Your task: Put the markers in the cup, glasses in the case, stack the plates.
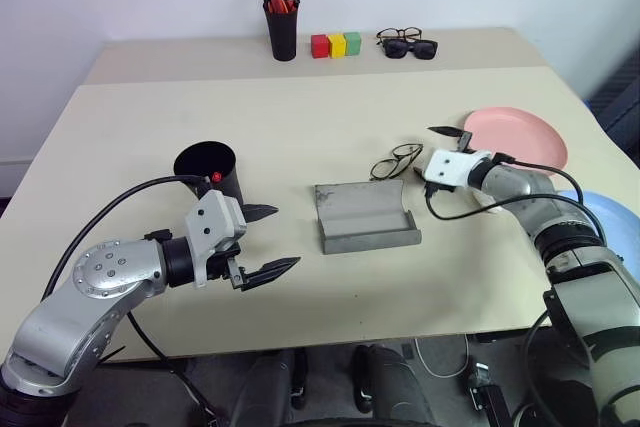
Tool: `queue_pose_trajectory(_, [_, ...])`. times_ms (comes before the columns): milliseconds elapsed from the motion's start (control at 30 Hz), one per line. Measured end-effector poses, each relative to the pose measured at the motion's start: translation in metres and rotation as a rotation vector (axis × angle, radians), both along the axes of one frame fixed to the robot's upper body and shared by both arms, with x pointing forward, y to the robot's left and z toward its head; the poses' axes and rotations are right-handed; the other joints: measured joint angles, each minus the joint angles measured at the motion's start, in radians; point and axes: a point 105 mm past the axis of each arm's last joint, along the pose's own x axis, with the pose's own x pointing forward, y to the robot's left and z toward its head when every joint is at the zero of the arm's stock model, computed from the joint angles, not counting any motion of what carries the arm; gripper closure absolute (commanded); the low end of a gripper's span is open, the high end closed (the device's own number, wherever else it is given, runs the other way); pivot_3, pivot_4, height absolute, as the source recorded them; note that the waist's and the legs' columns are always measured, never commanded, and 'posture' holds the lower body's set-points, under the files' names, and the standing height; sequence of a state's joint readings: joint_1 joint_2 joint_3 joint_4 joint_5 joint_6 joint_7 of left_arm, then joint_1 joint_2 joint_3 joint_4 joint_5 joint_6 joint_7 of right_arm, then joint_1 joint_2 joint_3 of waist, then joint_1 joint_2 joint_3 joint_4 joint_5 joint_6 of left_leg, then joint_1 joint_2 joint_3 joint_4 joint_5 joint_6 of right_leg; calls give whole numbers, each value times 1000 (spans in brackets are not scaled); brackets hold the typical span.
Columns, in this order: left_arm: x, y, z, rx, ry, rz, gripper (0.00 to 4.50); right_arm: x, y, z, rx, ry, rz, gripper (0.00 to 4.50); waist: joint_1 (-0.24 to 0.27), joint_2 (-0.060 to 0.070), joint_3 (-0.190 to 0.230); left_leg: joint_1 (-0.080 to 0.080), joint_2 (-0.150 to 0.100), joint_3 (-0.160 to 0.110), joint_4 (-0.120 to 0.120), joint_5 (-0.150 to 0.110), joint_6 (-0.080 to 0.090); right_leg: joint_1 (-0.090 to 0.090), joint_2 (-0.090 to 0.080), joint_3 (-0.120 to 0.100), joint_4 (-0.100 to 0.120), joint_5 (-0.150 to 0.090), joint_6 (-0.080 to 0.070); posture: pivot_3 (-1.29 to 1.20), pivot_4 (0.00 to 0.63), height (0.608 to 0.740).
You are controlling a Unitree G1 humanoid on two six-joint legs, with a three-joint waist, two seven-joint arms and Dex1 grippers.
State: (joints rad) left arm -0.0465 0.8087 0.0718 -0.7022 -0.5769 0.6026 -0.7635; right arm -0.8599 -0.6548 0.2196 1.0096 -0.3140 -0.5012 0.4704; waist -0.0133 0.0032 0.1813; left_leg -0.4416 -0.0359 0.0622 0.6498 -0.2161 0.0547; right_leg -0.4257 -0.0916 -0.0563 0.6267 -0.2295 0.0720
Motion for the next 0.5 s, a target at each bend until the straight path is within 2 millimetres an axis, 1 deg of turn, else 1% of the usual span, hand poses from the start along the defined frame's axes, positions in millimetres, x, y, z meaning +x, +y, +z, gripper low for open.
queue_pose_trajectory(33, [0, 0, 0, 0, 1, 0, 179, 4, 0, 5, 152, 60, -46, 29, -1, 0, 0, 0, 0, 0, 0, 0, 0, 0, 0, 0, 1, 0, 0, 0, 150, 740])
queue_pose_trajectory(133, [0, 0, 0, 0, 1, -1, 179, 5, 0, 18, 439, 211, -99, 29, 1, 0, 0, 1, 0, -1, 0, -3, 5, -1, 0, 0, 3, 0, 0, 0, 150, 740])
queue_pose_trajectory(200, [0, 0, -1, 0, 3, -1, 179, 3, 1, 26, 560, 291, -117, 29, 4, 0, 0, 1, 0, -3, 0, -3, 5, -1, -1, -1, 3, 0, 0, 0, 150, 740])
queue_pose_trajectory(267, [-1, -1, -2, 0, 7, -6, 179, -1, 7, 32, 685, 382, -129, 29, 3, 0, 0, 0, 0, -3, -1, -5, 3, -1, -2, -1, 3, 0, 0, 0, 150, 740])
queue_pose_trajectory(333, [-1, -2, -2, 0, 7, -9, 179, -6, 12, 32, 827, 491, -156, 29, 2, 0, 0, 0, 0, -3, -1, -5, 3, -2, -2, -1, 3, 0, 0, 0, 150, 740])
queue_pose_trajectory(367, [0, -2, -2, 0, 7, -9, 179, -9, 17, 31, 927, 574, -171, 29, 2, 0, 0, 0, 0, -3, -1, -5, 2, -2, -2, 0, 3, 0, -1, 0, 150, 740])
queue_pose_trajectory(400, [0, -2, -2, 1, 7, -10, 179, -14, 27, 30, 1020, 672, -164, 29, 1, 1, 0, -1, 0, -3, -1, -5, 2, -3, -2, 0, 3, 0, -1, 0, 150, 740])
queue_pose_trajectory(500, [0, -3, -2, 1, 7, -15, 179, -28, 56, 37, 1170, 861, -93, 29, 0, 1, 0, -1, 0, -2, -3, -5, 2, -4, -3, 0, 3, 0, -1, 0, 150, 740])
